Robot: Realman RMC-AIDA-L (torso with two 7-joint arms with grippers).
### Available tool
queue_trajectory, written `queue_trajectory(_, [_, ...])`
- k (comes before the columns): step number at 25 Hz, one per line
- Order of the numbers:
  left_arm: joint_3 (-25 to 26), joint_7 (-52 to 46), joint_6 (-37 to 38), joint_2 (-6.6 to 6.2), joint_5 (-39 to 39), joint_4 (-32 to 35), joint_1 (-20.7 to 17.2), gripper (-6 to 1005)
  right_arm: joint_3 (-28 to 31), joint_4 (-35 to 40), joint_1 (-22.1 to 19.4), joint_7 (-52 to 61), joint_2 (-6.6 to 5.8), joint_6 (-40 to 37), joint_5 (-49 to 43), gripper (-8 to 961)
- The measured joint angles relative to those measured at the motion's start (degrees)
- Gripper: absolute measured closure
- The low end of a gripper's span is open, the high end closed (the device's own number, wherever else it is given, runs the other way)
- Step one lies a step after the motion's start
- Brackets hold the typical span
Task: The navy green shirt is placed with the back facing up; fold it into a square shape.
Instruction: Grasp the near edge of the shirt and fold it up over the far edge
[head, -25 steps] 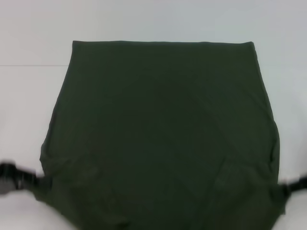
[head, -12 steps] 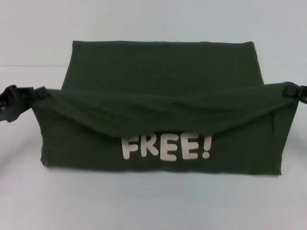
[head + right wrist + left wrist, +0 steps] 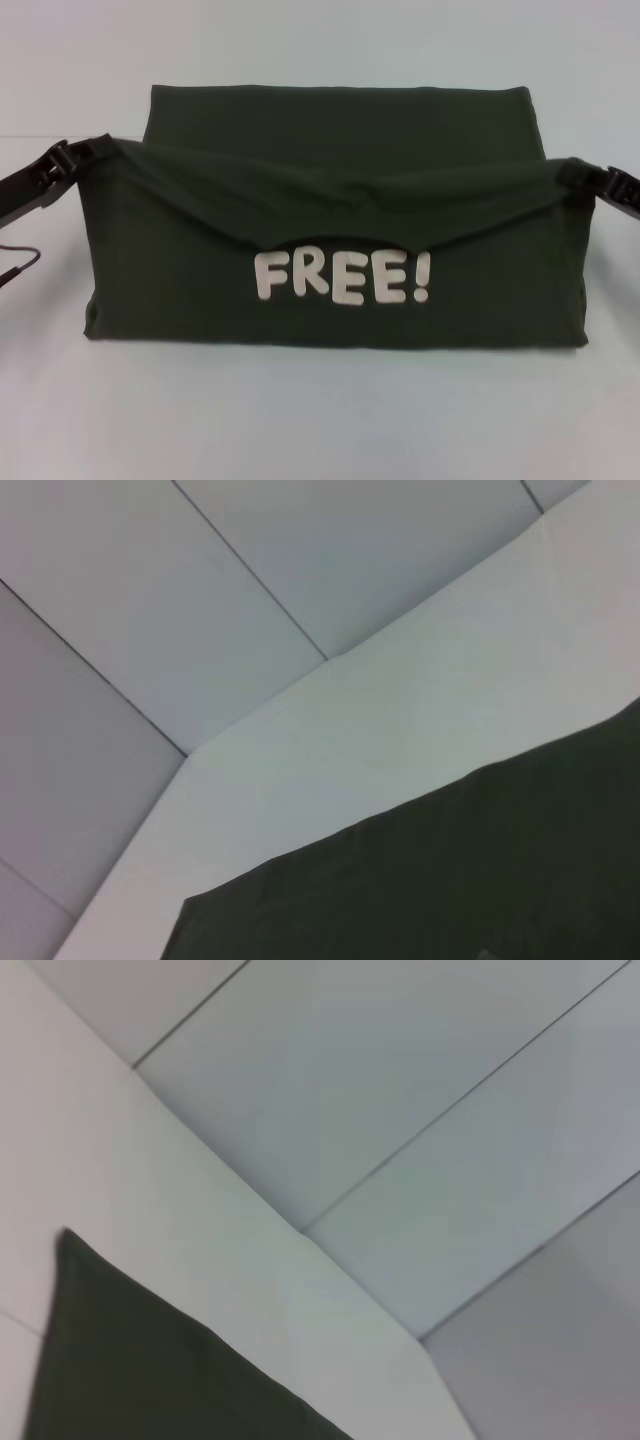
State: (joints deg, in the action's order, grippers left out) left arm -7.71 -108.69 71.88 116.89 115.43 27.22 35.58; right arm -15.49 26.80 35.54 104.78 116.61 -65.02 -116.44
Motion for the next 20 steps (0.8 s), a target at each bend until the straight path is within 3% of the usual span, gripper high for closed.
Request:
queue_trajectory(10, [-0.8, 9.3, -12.8, 3.51, -0.7, -0.1, 4.0, 954, -0.2, -0.2, 3.2, -5.2, 2.68, 9.8, 0.9, 740])
queue_trajectory(20, [-0.9, 15.2, -19.6, 5.51, -1.7, -0.9, 6.4, 955, -0.4, -3.5, 5.1, -10.2, 3.09, 16.9, 1.1, 722])
